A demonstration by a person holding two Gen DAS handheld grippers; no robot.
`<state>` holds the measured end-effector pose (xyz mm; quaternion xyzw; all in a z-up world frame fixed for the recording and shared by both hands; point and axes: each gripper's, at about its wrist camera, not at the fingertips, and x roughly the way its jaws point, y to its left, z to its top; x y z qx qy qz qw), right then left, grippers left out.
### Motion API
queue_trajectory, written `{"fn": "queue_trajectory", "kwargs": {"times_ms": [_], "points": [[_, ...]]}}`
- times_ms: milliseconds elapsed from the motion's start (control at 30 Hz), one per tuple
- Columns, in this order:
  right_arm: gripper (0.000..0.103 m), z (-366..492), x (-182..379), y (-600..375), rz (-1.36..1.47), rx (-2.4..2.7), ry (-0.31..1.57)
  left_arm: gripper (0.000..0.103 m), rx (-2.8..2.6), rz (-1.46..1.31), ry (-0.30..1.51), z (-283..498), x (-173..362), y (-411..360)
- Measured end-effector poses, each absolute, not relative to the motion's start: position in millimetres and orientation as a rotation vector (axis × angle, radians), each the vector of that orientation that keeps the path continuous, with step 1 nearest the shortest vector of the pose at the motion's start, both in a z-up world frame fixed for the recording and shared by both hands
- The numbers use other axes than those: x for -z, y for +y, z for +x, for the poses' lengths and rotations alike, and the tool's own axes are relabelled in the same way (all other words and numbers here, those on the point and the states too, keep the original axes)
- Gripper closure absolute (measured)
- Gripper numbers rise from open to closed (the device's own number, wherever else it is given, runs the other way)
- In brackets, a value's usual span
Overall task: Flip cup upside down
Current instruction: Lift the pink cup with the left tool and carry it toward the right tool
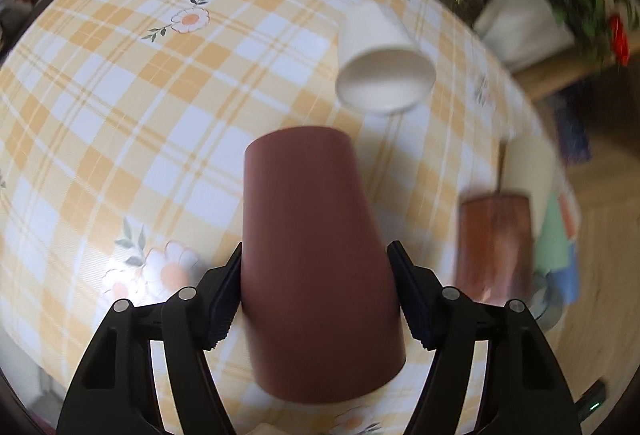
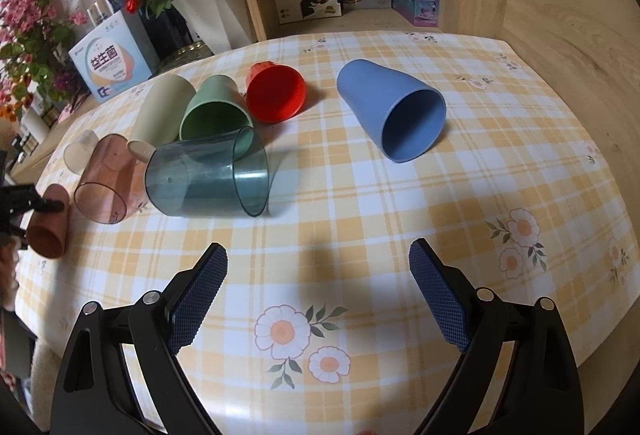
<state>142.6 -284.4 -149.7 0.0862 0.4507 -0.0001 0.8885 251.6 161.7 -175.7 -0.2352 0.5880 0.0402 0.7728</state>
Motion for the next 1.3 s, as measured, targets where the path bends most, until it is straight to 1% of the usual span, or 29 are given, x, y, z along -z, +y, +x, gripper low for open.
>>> {"fn": "queue_trajectory", "kwargs": {"times_ms": [133,300,467,733,1033,1300], "points": [[0.014,139.3,146.8,-280.9,0.184,-0.022,0.930,0.036,-0.086,-0.420,1.255,247.8,174.0,150.1],[0.014,131.6,138.6,-289.5,0.205,-0.013,0.902,0.037,-0.069,-0.478,1.230,230.1,169.3,147.8],[0.014,129.9,134.4,-304.3,0.243,0.006,0.885,0.037,-0.022,-0.504,1.197,205.7,145.9,138.8],[0.014,120.4,130.7,-318.2,0.291,0.011,0.868,0.037,0.047,-0.514,1.207,174.8,129.8,107.8],[0.014,103.0,134.3,-360.0,0.351,0.089,0.865,0.037,0.230,-0.424,1.240,157.2,116.4,20.1],[0.014,86.6,139.2,-409.3,0.387,0.181,0.874,0.037,0.399,-0.353,1.265,173.1,126.2,-93.2]]}}
